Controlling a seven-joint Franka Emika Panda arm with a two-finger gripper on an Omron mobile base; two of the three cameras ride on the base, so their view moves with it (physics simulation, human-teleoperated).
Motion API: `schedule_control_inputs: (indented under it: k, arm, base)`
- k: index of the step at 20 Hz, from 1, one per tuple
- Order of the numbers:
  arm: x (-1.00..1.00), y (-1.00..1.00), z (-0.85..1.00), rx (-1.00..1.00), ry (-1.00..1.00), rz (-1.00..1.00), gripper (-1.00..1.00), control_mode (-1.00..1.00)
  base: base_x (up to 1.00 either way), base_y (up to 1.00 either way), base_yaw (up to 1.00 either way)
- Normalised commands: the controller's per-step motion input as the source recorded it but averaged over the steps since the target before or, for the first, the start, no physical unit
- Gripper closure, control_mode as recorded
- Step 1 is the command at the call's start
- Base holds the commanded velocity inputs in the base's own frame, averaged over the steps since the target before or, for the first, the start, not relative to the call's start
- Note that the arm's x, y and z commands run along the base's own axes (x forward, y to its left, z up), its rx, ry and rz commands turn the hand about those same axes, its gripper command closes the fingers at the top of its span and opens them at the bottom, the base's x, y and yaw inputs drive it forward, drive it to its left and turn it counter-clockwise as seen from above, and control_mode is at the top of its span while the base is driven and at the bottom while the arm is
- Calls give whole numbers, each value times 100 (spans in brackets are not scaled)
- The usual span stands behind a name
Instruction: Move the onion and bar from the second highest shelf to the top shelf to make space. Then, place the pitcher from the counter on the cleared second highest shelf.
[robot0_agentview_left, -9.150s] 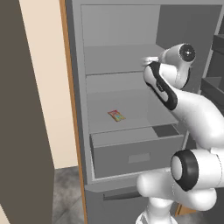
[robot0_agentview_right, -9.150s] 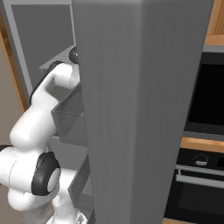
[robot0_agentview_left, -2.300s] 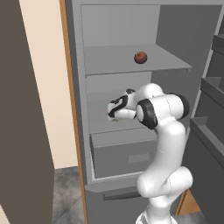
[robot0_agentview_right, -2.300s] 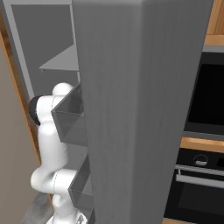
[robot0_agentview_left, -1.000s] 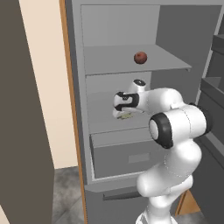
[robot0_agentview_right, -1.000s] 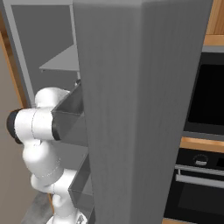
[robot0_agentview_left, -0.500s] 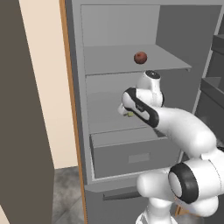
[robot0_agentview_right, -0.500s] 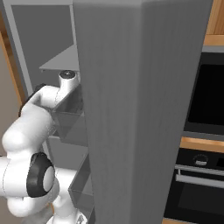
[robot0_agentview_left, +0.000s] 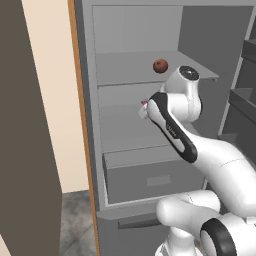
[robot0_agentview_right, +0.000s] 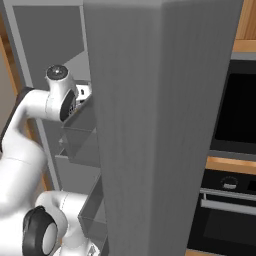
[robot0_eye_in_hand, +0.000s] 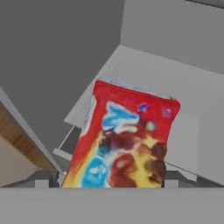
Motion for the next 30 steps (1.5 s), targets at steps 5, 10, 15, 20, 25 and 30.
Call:
schedule_control_inputs:
  k: [5, 10, 15, 20, 25, 30]
  arm:
    - [-6, 1, 100, -1, -17, -5, 100, -100]
    - [0, 0, 100, 0, -13, -6, 100, -100]
    - [25, 0, 63, 0, -4, -7, 100, -100]
    - [76, 0, 1, 0, 0, -1, 100, -100]
    - [90, -1, -15, 0, 0, 0, 100, -100]
    - [80, 0, -42, 0, 0, 0, 100, -100]
  base:
    - [0, 0, 0]
    - [0, 0, 0]
    - [0, 0, 0]
    - [0, 0, 0]
    - [0, 0, 0]
    - [0, 0, 0]
